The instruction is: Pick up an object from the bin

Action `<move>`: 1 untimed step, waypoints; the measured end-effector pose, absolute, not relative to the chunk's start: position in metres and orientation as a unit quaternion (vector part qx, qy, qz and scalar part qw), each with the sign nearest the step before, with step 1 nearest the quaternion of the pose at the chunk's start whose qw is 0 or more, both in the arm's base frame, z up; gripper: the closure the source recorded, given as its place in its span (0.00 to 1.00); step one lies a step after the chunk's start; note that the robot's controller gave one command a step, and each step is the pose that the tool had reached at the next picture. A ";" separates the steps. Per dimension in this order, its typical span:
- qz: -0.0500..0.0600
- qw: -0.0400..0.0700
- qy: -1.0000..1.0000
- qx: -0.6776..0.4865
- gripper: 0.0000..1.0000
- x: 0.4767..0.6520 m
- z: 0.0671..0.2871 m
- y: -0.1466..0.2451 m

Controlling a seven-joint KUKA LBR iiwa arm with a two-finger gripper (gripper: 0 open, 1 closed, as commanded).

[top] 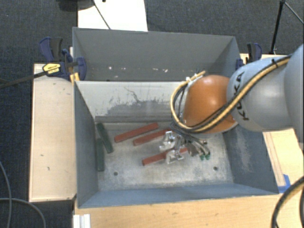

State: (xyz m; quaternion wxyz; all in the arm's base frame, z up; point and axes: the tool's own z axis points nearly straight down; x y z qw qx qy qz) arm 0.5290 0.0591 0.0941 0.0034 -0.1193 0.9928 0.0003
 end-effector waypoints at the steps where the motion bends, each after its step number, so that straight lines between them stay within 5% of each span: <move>1: 0.000 -0.001 0.993 -0.116 1.00 0.525 0.088 0.063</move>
Offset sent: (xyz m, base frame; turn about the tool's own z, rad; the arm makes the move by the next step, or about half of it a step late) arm -0.0165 -0.0020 0.0608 -0.0122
